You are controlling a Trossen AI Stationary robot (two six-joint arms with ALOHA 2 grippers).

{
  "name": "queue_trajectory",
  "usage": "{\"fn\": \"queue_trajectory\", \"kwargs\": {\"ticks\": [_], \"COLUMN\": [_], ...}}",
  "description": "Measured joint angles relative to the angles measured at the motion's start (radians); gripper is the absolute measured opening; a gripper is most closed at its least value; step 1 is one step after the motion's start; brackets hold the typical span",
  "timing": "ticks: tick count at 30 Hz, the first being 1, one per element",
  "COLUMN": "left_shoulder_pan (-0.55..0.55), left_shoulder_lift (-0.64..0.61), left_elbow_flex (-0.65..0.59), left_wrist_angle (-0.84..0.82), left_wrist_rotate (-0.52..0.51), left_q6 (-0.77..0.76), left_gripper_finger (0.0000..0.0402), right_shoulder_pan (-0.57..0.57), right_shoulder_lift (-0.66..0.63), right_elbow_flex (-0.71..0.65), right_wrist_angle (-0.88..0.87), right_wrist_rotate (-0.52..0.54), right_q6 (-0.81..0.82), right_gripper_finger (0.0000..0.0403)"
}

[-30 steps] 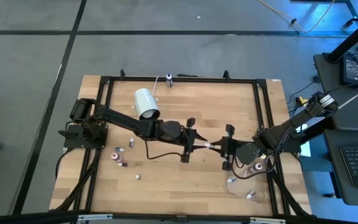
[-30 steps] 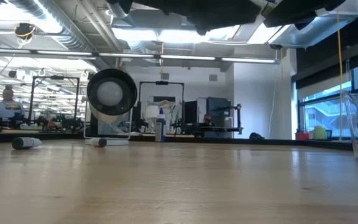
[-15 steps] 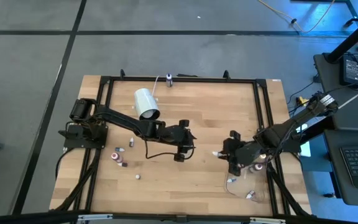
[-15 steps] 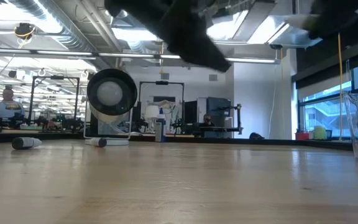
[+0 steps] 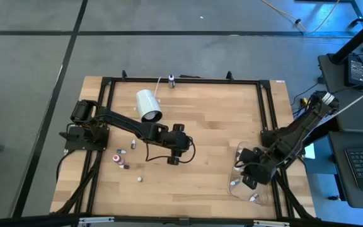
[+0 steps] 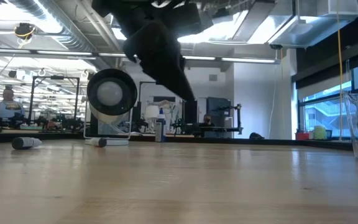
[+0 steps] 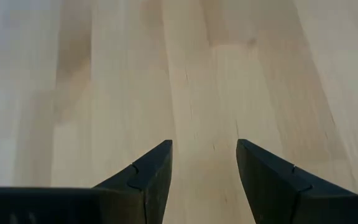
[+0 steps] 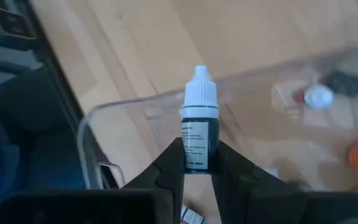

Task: Pick & Place food coloring
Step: Put the small green food coloring bottle into the transparent bin

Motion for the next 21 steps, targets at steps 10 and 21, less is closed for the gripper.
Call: {"fn": "queue_trajectory", "kwargs": {"ticks": [10,21], "left_shoulder_pan": [0.0,0.015], "left_shoulder_lift": [0.0,0.0], "left_elbow_flex": [0.0,0.0], "left_wrist_angle": [-0.087,-0.392], "left_wrist_rotate": [-0.003,-0.178], "left_q6": [-0.027,-0.256], "left_gripper_finger": [0.0169,0.0169], "right_shoulder_pan": [0.014,0.01], "right_shoulder_lift": [0.001,0.002], "right_elbow_flex": [-0.145,-0.228], "right_wrist_angle": [0.115,0.247], "right_wrist_rotate": [0.007,0.008], "right_q6": [0.11,0.112], "right_gripper_finger": [0.0079,0.008]}}
